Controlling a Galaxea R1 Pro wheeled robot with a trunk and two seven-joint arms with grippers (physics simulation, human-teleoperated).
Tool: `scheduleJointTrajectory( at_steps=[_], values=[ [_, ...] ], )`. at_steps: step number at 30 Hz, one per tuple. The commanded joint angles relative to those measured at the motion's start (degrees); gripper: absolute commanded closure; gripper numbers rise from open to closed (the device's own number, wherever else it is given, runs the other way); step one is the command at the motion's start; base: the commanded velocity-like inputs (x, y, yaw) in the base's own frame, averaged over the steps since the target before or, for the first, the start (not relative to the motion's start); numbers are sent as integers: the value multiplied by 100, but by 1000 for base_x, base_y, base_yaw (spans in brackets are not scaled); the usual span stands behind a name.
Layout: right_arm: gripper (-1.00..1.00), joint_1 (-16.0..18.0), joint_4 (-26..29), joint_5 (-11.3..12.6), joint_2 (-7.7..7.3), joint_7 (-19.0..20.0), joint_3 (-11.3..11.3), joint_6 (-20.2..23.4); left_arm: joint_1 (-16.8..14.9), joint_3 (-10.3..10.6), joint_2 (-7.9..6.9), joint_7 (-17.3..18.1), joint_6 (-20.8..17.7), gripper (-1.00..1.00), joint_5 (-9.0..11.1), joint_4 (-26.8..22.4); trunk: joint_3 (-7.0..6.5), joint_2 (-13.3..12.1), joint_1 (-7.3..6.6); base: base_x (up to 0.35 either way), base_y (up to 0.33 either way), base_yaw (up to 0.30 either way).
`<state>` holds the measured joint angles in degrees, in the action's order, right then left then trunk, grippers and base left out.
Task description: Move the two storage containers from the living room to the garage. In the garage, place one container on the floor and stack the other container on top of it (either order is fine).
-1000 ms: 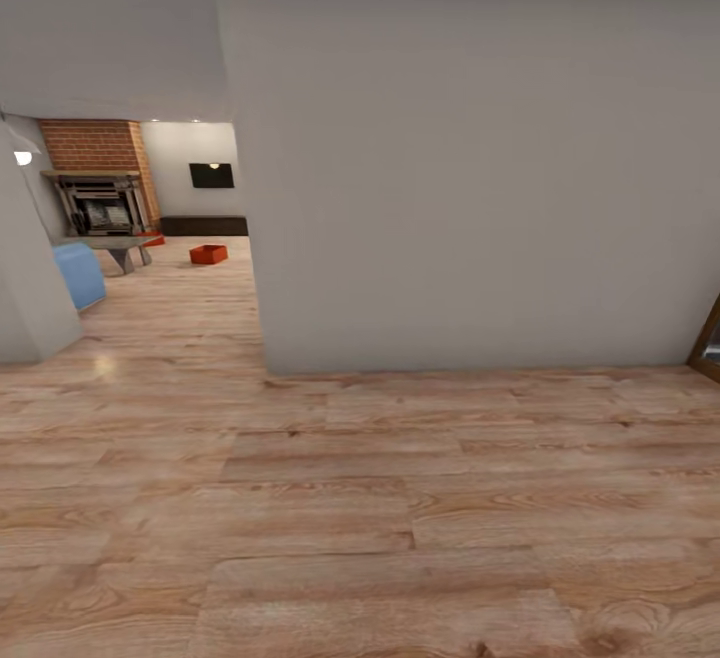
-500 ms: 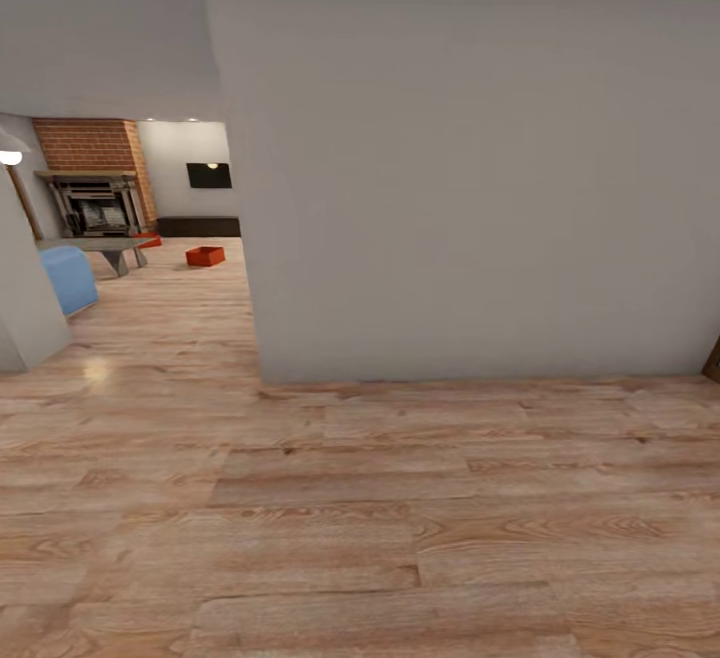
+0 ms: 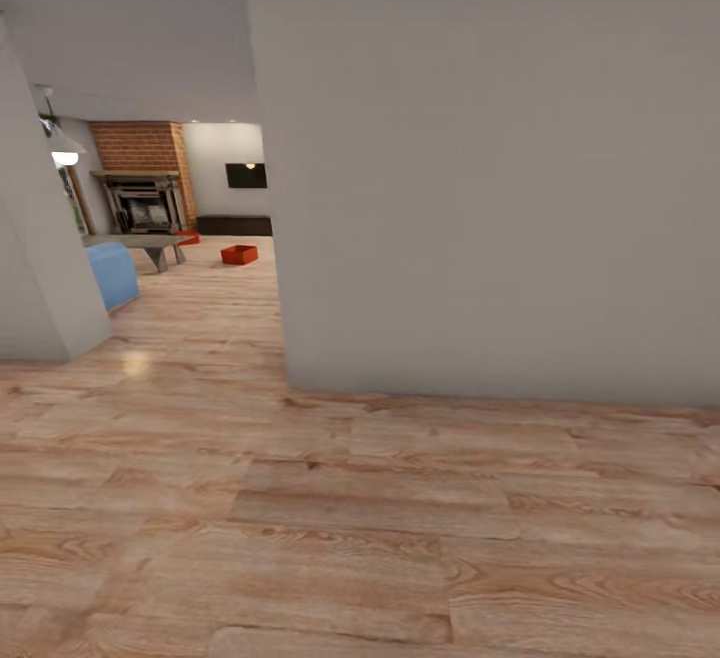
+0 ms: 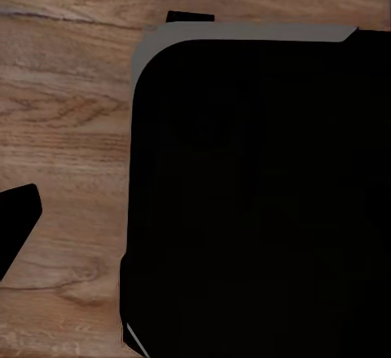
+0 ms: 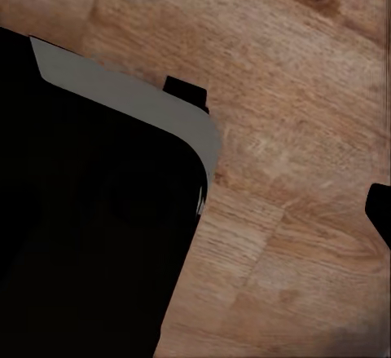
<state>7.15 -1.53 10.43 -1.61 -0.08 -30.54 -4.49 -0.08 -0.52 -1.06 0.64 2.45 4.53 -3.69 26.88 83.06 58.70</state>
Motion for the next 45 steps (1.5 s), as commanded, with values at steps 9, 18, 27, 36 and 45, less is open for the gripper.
scheduleJointTrajectory(
  at_steps=[9,18,27,36,45],
  values=[
    [-100,6,-14,56,3,-1,-49,-34,-1,-1,0,7,11,-100,48,-1,5,2,3,322,0,271],
    [-100,6,-14,50,7,-1,-49,-34,-1,-1,0,7,10,-100,48,-1,5,2,3,322,0,271],
    [-100,6,-14,39,11,-1,-49,-34,-1,-1,0,7,10,-100,48,0,5,2,3,322,0,271],
    [-100,6,-14,38,11,-1,-49,-34,-1,-1,0,7,10,-100,48,-2,5,2,3,322,0,271],
    [-100,6,-14,38,11,-1,-49,-34,-1,-1,0,7,10,-100,48,-4,5,2,3,322,0,271]
  ],
)
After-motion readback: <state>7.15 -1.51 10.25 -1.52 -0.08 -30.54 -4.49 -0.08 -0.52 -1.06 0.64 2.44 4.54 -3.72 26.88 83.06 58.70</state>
